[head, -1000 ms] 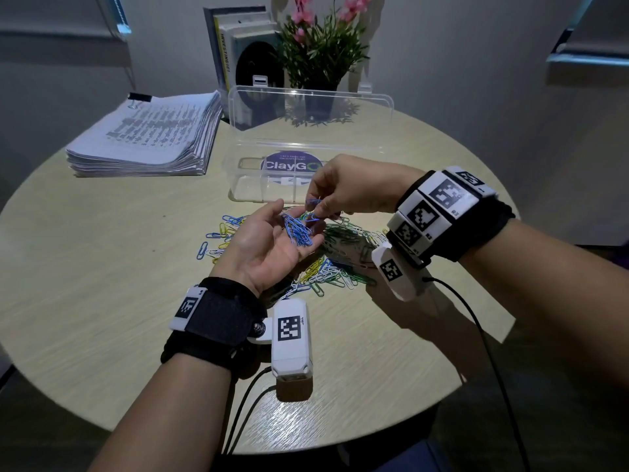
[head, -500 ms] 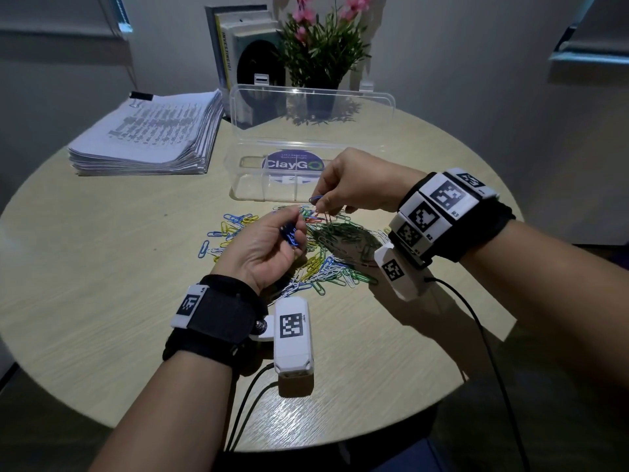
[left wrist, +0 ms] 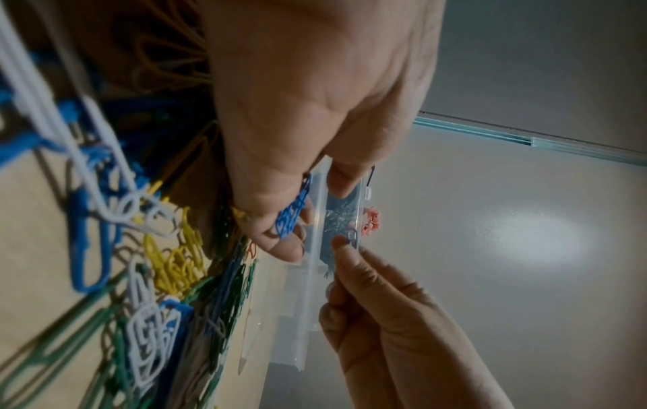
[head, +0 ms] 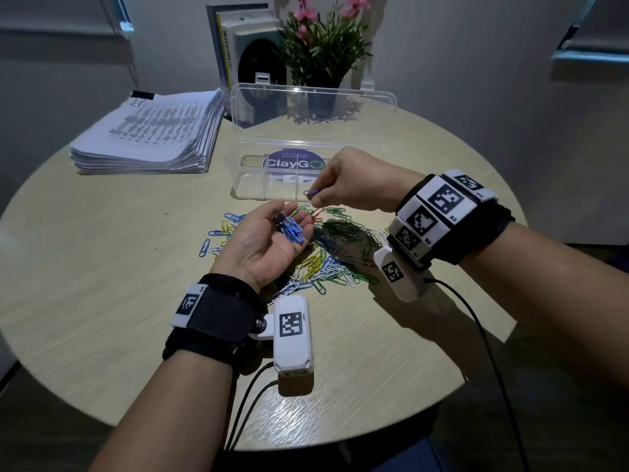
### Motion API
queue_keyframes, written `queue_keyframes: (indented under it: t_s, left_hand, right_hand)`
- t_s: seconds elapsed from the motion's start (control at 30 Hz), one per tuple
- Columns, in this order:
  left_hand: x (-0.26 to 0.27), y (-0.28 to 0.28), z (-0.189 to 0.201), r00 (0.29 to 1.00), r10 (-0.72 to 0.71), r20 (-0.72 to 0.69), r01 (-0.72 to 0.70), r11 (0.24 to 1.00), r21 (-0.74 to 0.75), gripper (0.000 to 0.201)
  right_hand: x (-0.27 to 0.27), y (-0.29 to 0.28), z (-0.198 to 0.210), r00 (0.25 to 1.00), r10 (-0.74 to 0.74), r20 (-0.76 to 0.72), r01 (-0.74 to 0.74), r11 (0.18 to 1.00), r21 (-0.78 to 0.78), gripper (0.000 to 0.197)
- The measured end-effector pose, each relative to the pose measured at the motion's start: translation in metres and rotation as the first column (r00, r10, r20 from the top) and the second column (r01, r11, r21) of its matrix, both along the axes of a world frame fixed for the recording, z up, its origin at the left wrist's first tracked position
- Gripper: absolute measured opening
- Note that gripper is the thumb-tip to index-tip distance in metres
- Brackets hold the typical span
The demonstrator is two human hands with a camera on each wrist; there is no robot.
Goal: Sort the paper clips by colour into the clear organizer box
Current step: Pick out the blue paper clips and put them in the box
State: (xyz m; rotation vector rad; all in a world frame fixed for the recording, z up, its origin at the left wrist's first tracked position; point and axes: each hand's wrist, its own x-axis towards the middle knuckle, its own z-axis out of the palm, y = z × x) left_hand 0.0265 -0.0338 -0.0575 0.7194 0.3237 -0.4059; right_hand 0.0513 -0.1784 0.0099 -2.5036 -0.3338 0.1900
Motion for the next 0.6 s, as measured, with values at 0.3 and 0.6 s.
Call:
queue_keyframes:
  t_s: [0.3,0.6]
  left_hand:
    - [0.002,0.002,0.002,0.999,0.042,-0.011,-0.043,0.997,-0.062,0.033]
    - [0.004,0.002,0.0,0.999,0.039,-0.009,-0.04,0.998,-0.057,0.032]
  right_hand:
    - [0.0,0.0,-0.003,0.999,-0.025,-0.029,0.018,0.978,-0.208,0.007]
    - [-0.006,0.001,-0.027,0.991,0.017,-0.134,-0.079,0.881,-0.466,0.024]
